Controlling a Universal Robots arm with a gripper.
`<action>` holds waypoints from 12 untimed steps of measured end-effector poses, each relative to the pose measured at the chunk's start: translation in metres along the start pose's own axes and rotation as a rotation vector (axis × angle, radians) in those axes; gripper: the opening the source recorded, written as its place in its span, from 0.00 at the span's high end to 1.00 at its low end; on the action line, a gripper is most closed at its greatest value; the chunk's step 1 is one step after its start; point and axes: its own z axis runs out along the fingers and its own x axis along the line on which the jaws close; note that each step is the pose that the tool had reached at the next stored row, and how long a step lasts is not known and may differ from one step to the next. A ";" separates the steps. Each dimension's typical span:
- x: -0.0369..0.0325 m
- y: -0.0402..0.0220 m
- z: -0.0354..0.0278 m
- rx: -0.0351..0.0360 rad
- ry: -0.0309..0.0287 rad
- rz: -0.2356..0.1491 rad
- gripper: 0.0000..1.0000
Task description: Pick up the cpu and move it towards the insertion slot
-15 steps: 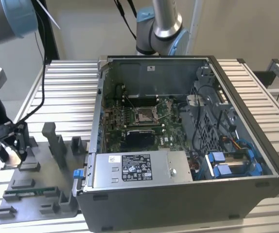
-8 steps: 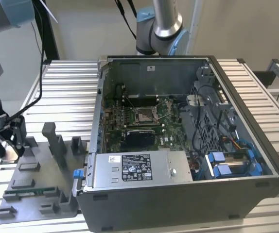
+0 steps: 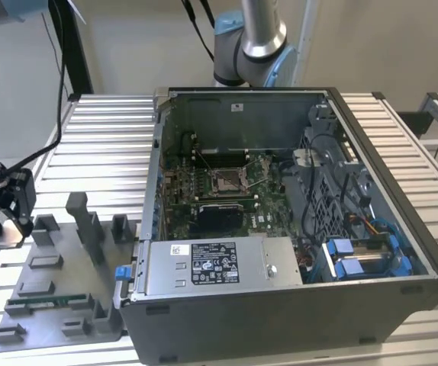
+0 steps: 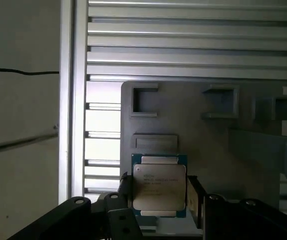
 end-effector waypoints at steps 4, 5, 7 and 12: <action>0.0000 0.0004 -0.0096 0.0000 0.0005 0.000 1.00; 0.0000 0.0005 -0.0120 0.0001 0.0006 0.000 1.00; 0.0000 0.0006 -0.0168 0.0001 0.0006 0.000 1.00; 0.0001 0.0012 -0.0308 0.0000 0.0007 0.000 1.00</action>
